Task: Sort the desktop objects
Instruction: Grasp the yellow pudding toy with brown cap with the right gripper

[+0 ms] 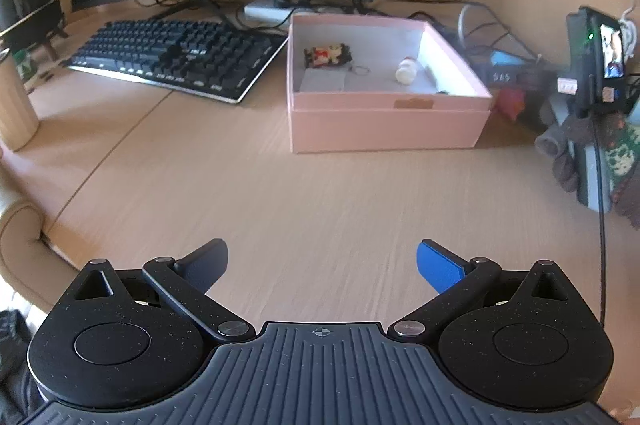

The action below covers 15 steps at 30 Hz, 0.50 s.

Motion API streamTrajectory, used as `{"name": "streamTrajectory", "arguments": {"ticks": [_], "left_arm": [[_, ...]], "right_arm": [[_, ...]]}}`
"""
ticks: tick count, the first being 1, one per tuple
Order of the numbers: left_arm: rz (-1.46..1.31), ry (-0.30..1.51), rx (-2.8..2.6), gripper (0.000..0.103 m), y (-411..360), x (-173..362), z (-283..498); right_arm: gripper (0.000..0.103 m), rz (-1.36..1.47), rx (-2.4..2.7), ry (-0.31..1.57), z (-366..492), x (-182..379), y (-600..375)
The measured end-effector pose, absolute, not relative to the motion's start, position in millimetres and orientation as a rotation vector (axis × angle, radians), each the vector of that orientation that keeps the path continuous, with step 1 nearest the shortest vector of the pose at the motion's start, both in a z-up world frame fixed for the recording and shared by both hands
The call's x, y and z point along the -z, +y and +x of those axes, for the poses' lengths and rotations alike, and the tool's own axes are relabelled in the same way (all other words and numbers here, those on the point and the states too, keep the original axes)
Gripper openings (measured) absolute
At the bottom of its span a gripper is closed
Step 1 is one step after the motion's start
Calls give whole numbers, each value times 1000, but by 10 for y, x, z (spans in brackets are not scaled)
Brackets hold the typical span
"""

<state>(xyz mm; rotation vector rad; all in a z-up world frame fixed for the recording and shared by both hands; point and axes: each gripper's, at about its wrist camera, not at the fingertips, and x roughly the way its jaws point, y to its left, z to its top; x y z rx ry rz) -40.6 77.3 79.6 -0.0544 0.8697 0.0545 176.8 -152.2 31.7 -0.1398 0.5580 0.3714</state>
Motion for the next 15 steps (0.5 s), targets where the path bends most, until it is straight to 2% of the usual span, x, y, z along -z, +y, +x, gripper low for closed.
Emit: {"name": "streamTrajectory", "arguments": {"ticks": [6, 8, 15], "left_arm": [[-47, 877, -50, 103, 751, -783, -371], [-41, 882, -40, 103, 735, -771, -348], [23, 895, 9, 103, 594, -667, -212]], "right_arm": [[46, -165, -417, 577, 1826, -268, -1500], [40, -169, -404, 596, 1836, -246, -1480], [40, -58, -373, 607, 1445, -447, -1627]]}}
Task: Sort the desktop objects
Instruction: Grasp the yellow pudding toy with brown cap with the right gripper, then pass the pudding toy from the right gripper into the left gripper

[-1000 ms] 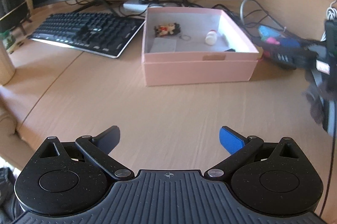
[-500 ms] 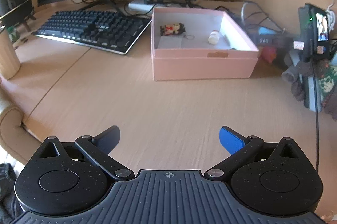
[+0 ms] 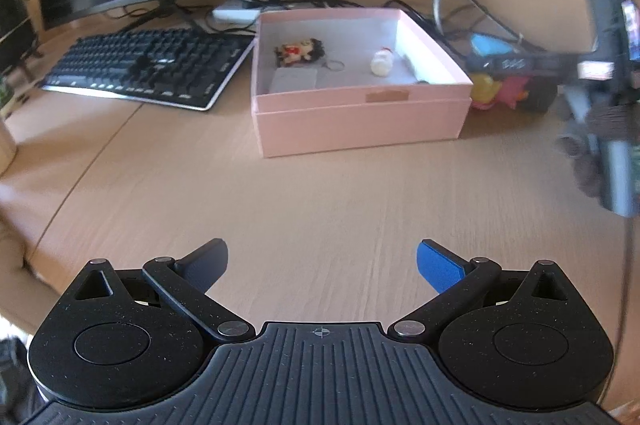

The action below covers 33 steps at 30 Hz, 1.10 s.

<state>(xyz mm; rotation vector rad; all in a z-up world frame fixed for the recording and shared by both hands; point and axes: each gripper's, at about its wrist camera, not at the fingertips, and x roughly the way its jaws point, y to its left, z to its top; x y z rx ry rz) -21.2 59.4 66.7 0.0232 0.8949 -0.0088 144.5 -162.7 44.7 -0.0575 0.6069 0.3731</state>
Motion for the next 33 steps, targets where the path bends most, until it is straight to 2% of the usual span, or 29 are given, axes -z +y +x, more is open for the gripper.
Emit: {"name": "streamTrajectory", "arguments": {"ticks": [7, 14, 17, 21, 28, 29, 32, 33], "left_arm": [[122, 909, 170, 103, 310, -504, -171], [142, 890, 255, 103, 209, -396, -178], [127, 879, 246, 103, 207, -382, -121], [94, 874, 256, 103, 185, -364, -50], [90, 819, 273, 103, -3, -347, 81], [91, 813, 268, 102, -20, -348, 91], [92, 803, 259, 95, -39, -358, 107], [96, 803, 255, 84, -44, -361, 111]], "right_arm": [[40, -73, -392, 653, 717, -649, -1603], [40, -103, -566, 685, 278, -689, -1181], [43, -115, -563, 659, 260, -766, -1098], [58, -153, -498, 622, 230, -851, -1288], [63, -139, -305, 633, 331, -897, -1750], [66, -138, -295, 625, 311, -909, -1790], [71, -153, -281, 605, 258, -922, -1856], [71, -159, -275, 601, 252, -916, -1867]]}}
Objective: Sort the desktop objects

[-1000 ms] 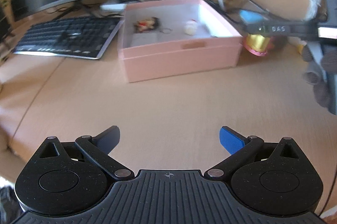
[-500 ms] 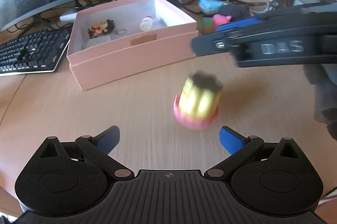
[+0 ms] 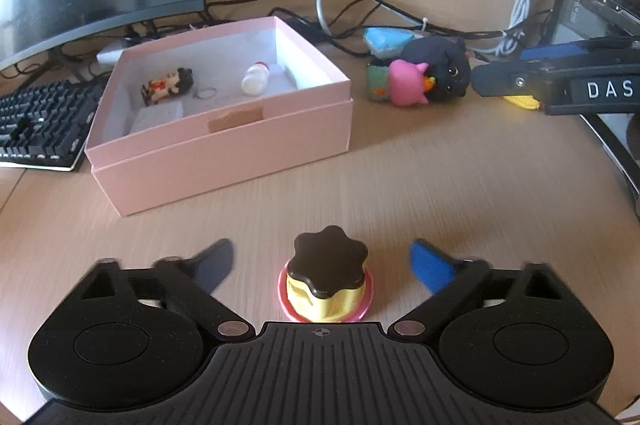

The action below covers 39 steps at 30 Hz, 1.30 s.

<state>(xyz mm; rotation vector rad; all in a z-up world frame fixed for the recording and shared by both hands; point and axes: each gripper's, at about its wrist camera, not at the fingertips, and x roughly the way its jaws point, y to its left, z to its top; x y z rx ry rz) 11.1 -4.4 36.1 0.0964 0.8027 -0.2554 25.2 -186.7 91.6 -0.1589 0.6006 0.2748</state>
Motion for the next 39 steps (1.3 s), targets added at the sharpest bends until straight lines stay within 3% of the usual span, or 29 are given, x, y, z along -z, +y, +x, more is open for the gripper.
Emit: {"name": "streamTrajectory", "arguments": {"ticks": [1, 7, 16, 21, 39], "left_arm": [[101, 806, 251, 82, -47, -358, 120], [118, 813, 134, 93, 90, -342, 167], [60, 816, -29, 97, 495, -506, 142], [32, 815, -39, 100, 585, -635, 25], [-4, 849, -4, 101, 615, -679, -215]], "right_arm": [[71, -165, -265, 597, 242, -909, -1896], [71, -229, -211, 599, 329, -762, -1904], [70, -336, -270, 584, 663, -559, -1674], [54, -487, -320, 546, 883, -384, -1465], [53, -538, -215, 529, 1313, -122, -1434]]}}
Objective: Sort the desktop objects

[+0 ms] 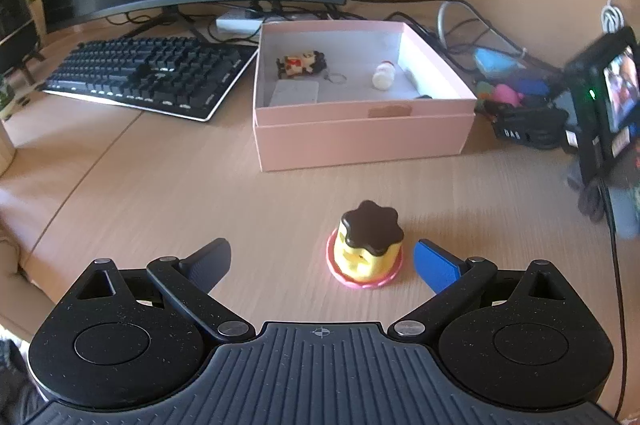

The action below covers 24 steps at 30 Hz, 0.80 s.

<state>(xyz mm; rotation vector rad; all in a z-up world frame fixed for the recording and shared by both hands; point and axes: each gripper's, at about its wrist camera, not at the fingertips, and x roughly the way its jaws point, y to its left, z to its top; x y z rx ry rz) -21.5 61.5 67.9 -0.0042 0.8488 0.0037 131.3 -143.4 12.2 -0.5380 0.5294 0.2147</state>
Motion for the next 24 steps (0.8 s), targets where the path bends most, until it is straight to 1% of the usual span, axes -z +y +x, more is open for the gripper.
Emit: {"name": "streamTrajectory", "arguments": {"ticks": [1, 2, 5, 12, 15, 17, 22, 23, 24], "left_arm": [[2, 850, 3, 101, 613, -680, -222], [7, 850, 9, 101, 615, -682, -227], [6, 851, 27, 101, 634, -677, -211], [20, 824, 109, 101, 580, -677, -151], [21, 813, 149, 101, 563, -664, -148], [24, 807, 166, 101, 550, -649, -141], [21, 785, 178, 101, 562, -650, -114], [16, 779, 181, 101, 569, -658, -109], [11, 774, 184, 101, 577, -665, -102]], "right_arm": [[51, -540, -218, 536, 1321, -127, -1436], [41, -540, -221, 543, 1324, -130, -1436], [39, -498, -219, 570, 1277, -188, -1461], [39, -344, -274, 631, 745, -486, -1517], [39, -166, -363, 741, 482, -606, -1533], [39, -97, -407, 777, 332, -634, -1487], [39, -126, -442, 766, 95, -596, -1271], [41, -128, -443, 771, 88, -582, -1252], [47, -134, -440, 775, 82, -563, -1227]]}}
